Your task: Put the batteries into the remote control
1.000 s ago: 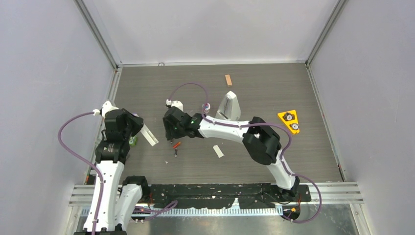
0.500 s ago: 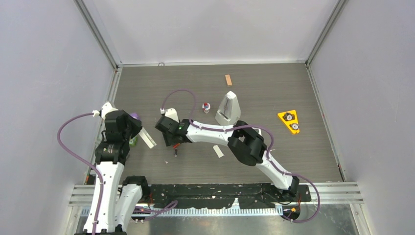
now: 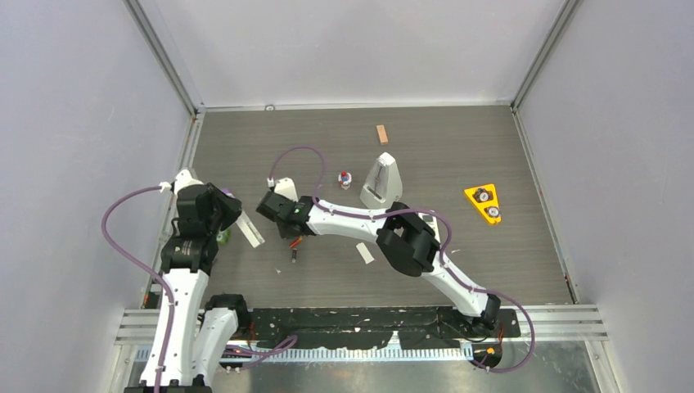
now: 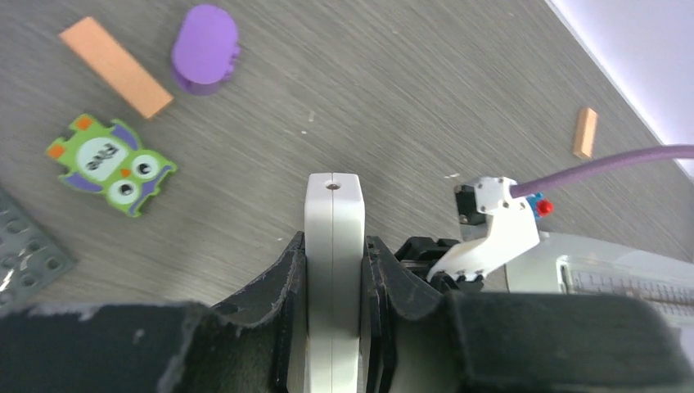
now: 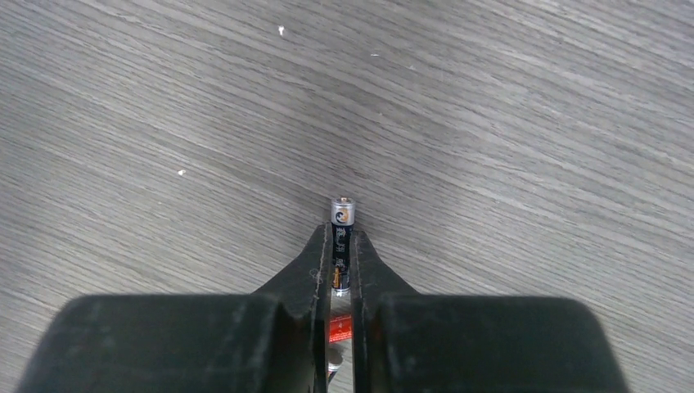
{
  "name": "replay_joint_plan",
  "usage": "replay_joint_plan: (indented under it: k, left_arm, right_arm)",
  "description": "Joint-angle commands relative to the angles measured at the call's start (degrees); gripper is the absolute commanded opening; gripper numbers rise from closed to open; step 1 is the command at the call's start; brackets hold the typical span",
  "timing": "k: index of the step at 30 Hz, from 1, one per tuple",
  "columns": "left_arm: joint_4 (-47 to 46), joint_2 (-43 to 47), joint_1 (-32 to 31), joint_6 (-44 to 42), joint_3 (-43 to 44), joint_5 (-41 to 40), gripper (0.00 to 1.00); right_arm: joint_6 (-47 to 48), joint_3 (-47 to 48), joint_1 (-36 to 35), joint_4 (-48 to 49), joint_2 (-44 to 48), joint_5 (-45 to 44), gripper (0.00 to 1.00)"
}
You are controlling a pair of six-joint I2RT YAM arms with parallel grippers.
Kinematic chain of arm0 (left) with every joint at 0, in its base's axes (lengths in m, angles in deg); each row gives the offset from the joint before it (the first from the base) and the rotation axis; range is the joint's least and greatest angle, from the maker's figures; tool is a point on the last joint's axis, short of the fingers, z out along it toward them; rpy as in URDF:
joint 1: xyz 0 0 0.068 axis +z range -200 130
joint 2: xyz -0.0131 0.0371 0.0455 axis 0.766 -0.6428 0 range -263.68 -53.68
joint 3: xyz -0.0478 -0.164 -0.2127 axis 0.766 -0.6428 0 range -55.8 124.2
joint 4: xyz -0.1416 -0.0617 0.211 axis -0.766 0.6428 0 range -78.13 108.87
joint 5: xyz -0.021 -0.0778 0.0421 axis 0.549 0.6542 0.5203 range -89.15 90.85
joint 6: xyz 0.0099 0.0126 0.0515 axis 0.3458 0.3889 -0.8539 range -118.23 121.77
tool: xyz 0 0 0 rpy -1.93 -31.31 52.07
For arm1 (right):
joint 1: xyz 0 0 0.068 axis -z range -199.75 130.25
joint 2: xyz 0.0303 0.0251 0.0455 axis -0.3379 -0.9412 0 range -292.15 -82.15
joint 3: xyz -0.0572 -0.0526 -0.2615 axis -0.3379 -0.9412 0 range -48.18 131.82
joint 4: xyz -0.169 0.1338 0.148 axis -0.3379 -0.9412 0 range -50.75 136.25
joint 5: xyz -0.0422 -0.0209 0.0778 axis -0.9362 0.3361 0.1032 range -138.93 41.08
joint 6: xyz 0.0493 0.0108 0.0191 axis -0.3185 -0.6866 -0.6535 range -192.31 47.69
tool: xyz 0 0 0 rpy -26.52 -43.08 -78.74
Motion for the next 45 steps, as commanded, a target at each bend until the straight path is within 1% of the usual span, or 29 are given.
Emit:
replay_joint_plan:
  k: [1,3,4,5,6,7,8,11,12,15,21,25,28,29,31,33,34,35,36,37,40,43,45]
  left_arm:
    - [-11.14,-0.58,0.34,-3.93,-1.78,11.97,0.00]
    - [-17.93,-1.30,0.30,-6.39,-3.08,22.32,0.00]
    - [-21.61,-1.71,0.38,-7.49,-3.74,27.61,0.00]
    - [-25.15,-2.27,0.34,-7.83,-4.30,33.07,0.00]
    - [-28.09,-2.89,0.33,-7.66,-4.51,37.09,0.00]
    - [-31.73,-3.68,0.29,-7.31,-4.81,40.19,0.00]
    - [-34.08,-4.50,0.36,-6.89,-4.91,42.80,0.00]
    - [-43.30,-7.96,0.26,-4.85,-5.11,50.56,0.00]
    - [-46.22,-8.89,0.13,-3.66,-5.35,51.76,0.00]
    - [-53.98,-11.30,-0.78,-0.58,-5.06,54.43,0.00]
    - [-58.62,-13.41,-4.79,0.65,-1.96,54.24,0.00]
    - [-60.36,-13.46,-5.59,0.79,-2.37,53.45,0.00]
    - [-60.11,-13.91,-5.68,3.29,-2.13,52.35,0.00]
    - [-58.47,-14.09,-5.63,4.56,-1.52,51.81,0.00]
    - [-53.64,-14.26,-5.69,6.90,-0.14,49.92,0.00]
    - [-46.91,-13.53,-5.67,8.73,0.61,46.11,0.00]
    - [-43.06,-12.90,-5.71,8.84,0.94,43.70,0.00]
    - [-40.83,-12.21,-5.70,9.16,0.86,42.23,0.00]
    - [-41.42,-11.67,-5.69,10.19,-0.55,42.14,0.00]
    - [-43.83,-11.22,-5.69,11.40,-2.15,42.55,0.00]
    - [-49.02,-10.03,-5.69,14.43,-6.30,42.33,0.00]
    - [-48.89,-8.60,-5.72,14.17,-8.71,40.84,0.00]
    - [-46.79,-7.32,-5.69,13.45,-9.66,39.30,0.00]
  right_arm:
    - [1.00,-1.23,1.68,-1.13,2.49,-2.63,0.06]
    - [1.81,-8.01,3.24,3.00,8.05,-1.73,0.05]
    - [2.41,-14.25,4.39,7.05,13.07,-1.26,0.05]
    - [2.63,-16.99,5.04,8.68,15.65,-1.10,0.05]
    - [3.34,-21.95,6.34,11.24,20.81,-0.84,0.05]
    - [3.84,-24.13,6.85,12.18,23.39,-0.94,0.05]
    - [4.98,-27.71,7.84,13.76,27.86,-1.30,0.05]
    - [7.03,-34.32,9.87,17.74,36.05,-0.41,0.05]
    - [7.56,-36.65,10.89,19.39,39.49,1.12,0.05]
    - [11.14,-38.71,12.14,23.22,45.21,4.94,0.05]
    - [18.32,-37.69,12.25,26.43,51.11,11.45,0.06]
    - [21.03,-38.49,12.28,28.99,54.05,14.06,0.07]
    - [21.35,-38.70,12.28,29.39,55.27,14.28,0.07]
    - [21.19,-38.49,12.28,29.07,55.38,14.44,0.07]
    - [19.99,-37.18,12.28,26.80,55.14,14.23,0.08]
    - [18.64,-34.84,12.28,21.55,53.85,12.81,0.08]
    - [17.43,-33.55,12.28,17.12,52.64,12.17,0.08]
    - [16.51,-33.28,12.26,14.64,52.09,9.87,0.08]
    - [14.48,-34.04,12.31,10.91,51.39,8.85,0.08]
    - [12.89,-35.06,12.35,9.95,51.24,8.03,0.08]
    - [8.93,-42.48,12.40,10.70,51.76,7.38,0.08]
    - [6.81,-47.38,12.06,12.55,50.39,7.39,0.08]
    - [5.89,-48.43,11.58,13.16,48.03,7.56,0.08]
